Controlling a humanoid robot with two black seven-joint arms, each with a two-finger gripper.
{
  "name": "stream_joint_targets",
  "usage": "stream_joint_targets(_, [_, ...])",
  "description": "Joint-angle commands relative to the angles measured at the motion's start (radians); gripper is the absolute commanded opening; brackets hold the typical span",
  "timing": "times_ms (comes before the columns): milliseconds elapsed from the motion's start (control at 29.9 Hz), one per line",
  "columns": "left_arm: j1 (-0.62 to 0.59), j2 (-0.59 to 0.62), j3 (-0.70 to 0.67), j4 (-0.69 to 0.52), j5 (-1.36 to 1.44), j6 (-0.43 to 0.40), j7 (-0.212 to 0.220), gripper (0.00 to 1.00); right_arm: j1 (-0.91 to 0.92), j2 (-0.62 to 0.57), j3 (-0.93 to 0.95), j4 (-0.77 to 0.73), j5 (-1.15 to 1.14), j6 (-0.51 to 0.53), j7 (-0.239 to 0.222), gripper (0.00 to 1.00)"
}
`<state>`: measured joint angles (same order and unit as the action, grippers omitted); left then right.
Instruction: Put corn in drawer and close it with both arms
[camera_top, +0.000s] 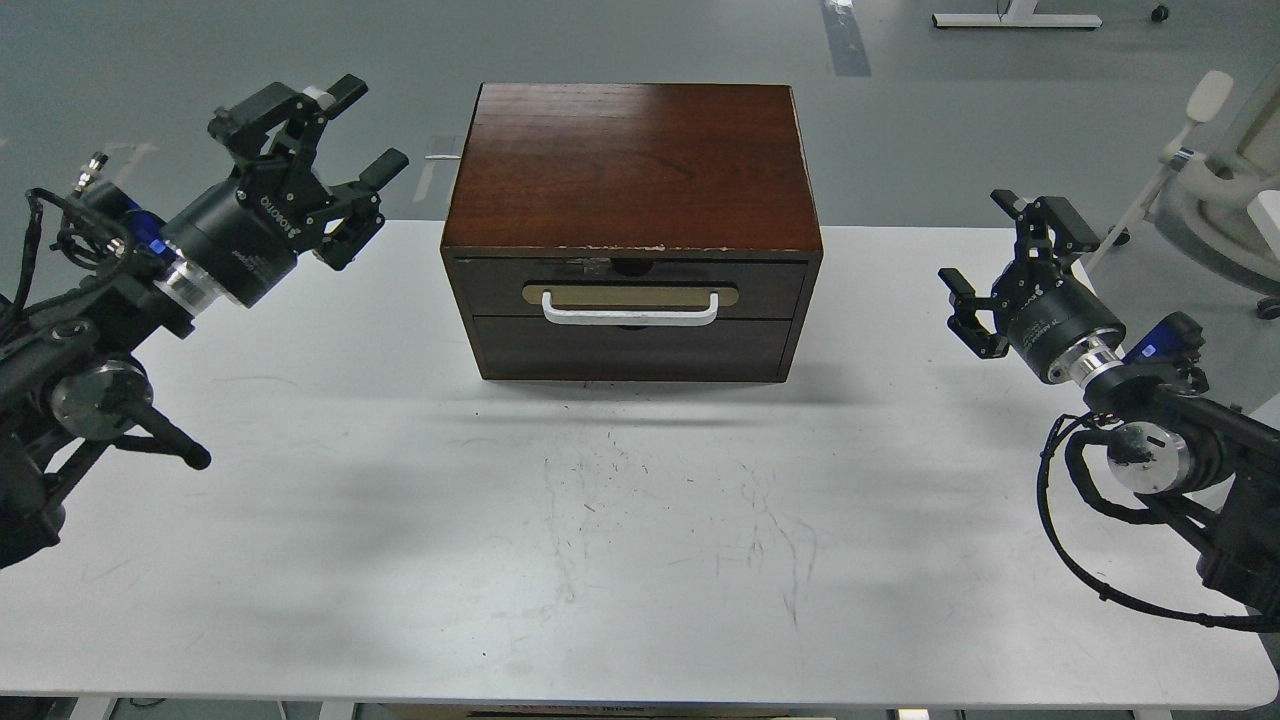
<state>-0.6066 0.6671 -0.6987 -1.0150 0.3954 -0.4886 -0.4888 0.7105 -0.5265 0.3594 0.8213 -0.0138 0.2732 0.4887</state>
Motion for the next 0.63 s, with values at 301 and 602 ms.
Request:
stream_joint_targets(301, [0.123, -0.024, -0.005, 0.084, -0.129, 0.000, 0.018, 0.99, -0.008, 0.028, 0.001, -0.005, 0.000, -0.002, 0.000, 1.00])
stream_joint_targets(602, [0.134, -0.035, -0.005, 0.084, -0.128, 0.000, 0.019, 0.99, -0.014, 0.029, 0.000, -0.004, 0.000, 0.000, 0.000, 1.00])
